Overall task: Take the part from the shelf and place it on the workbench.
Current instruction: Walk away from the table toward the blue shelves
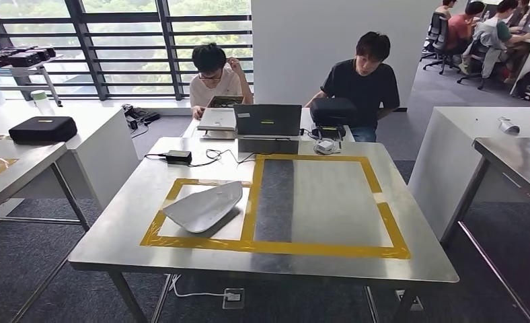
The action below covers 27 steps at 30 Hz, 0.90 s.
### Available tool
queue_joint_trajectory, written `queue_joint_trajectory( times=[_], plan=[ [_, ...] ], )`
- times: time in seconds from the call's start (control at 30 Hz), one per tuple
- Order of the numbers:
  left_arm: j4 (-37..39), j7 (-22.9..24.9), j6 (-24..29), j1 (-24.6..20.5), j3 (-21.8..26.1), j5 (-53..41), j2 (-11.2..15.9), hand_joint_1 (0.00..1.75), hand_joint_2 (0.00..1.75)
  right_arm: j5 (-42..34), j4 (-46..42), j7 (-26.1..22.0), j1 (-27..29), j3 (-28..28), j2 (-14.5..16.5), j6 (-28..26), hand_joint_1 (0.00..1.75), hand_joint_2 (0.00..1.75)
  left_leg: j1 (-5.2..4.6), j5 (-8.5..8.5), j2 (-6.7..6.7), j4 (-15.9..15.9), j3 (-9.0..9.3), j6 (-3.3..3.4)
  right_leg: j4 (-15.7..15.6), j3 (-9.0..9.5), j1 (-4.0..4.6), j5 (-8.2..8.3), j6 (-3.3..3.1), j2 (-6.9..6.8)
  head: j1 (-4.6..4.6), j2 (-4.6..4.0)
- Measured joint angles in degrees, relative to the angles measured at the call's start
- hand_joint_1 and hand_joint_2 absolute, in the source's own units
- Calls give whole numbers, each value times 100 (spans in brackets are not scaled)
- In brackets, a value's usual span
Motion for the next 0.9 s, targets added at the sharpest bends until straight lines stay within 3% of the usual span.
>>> queue_joint_trajectory(
  times=[0.07,0.1,0.13,0.23,0.3,0.37,0.4,0.43,0.47,0.5,0.53,0.57,0.63,0.67,0.73,0.8,0.83,0.9],
  plan=[
    [27,-2,0,-15,12,-1,-2,0,0,0,0,0,0,-4,-1,1,0,0,23,137,-7,-741,529,-38,100,-148,-32,64,73,4,-21,0],
    [38,-2,0,-22,16,-1,-3,0,0,0,0,0,2,-5,-2,1,0,0,18,129,-18,-1020,702,-20,137,-196,-36,95,114,7,-27,1],
    [48,-3,0,-28,21,-1,-5,0,0,-1,0,0,2,-7,-3,1,0,0,8,75,-30,-1173,776,22,161,-225,-33,129,152,11,-31,1],
    [74,-2,0,-36,38,-24,-15,0,0,4,0,0,11,-9,-3,5,0,0,-10,121,-32,-1182,689,224,172,-260,-40,196,267,20,-16,1],
    [147,-3,0,-46,98,-121,-45,0,0,24,0,0,23,-8,-4,25,0,0,-1,225,-15,-1192,589,339,430,-374,-54,-99,331,32,2,0],
    [455,-1,-22,-100,279,-75,-72,0,0,53,0,0,26,-7,-5,46,0,0,-6,343,-10,-1190,457,389,1092,-587,-55,-649,359,41,27,0],
    [781,25,-108,-170,416,169,-62,0,0,72,0,0,26,-7,-6,56,0,0,-16,407,-12,-1186,385,398,1447,-669,-54,-839,360,44,37,0],
    [1231,113,-308,-281,577,615,-25,0,0,93,0,0,25,-4,-8,71,0,0,-28,473,-17,-1182,314,402,1694,-688,-51,-903,351,45,46,0],
    [1815,316,-672,-421,776,1311,42,0,0,125,0,0,21,2,-9,89,0,0,-41,536,-23,-1178,244,399,1760,-614,-45,-839,329,47,55,0],
    [2481,645,-1158,-567,1017,2178,137,0,0,160,0,0,10,11,-11,109,0,0,-54,593,-24,-1172,176,386,1622,-438,-34,-696,296,51,63,0],
    [3134,1034,-1638,-686,1284,3061,242,0,0,194,0,0,-9,22,-13,128,0,0,-62,638,-15,-1165,121,366,1308,-172,-16,-556,254,59,68,0],
    [3762,1460,-1982,-765,1570,3869,345,0,0,220,-3,0,-32,34,-17,141,0,0,-69,676,6,-1156,72,339,891,140,8,-515,206,70,71,0],
    [4842,2372,-1935,-804,2003,4660,501,0,0,240,-9,-3,-63,50,-30,159,0,0,-77,745,70,-1150,24,275,269,542,57,-553,138,89,61,0],
    [5343,2945,-1672,-771,2112,4599,559,0,0,235,-13,-5,-64,55,-40,161,0,0,-77,783,100,-1157,18,242,134,604,77,-589,110,95,54,1],
    [6193,4190,-1184,-594,2134,3840,618,0,0,237,-13,-6,-37,56,-62,163,0,0,-76,840,127,-1168,2,181,69,544,75,-509,52,102,47,1],
    [6758,5032,-992,-382,2037,3063,571,0,0,296,-13,-5,-16,62,-85,180,0,0,-70,633,83,-1006,-109,127,20,447,37,-390,-18,89,25,0],
    [6952,5158,-989,-316,1972,2854,537,0,0,338,-13,-4,-18,73,-95,203,0,0,-56,389,54,-770,-205,102,5,390,29,-331,-41,68,12,0],
    [7261,4943,-1111,-270,1849,2613,522,0,0,408,-13,-5,-37,113,-113,258,0,0,-34,-126,27,-84,-379,46,9,241,40,-226,-63,17,-9,0]
  ],
)
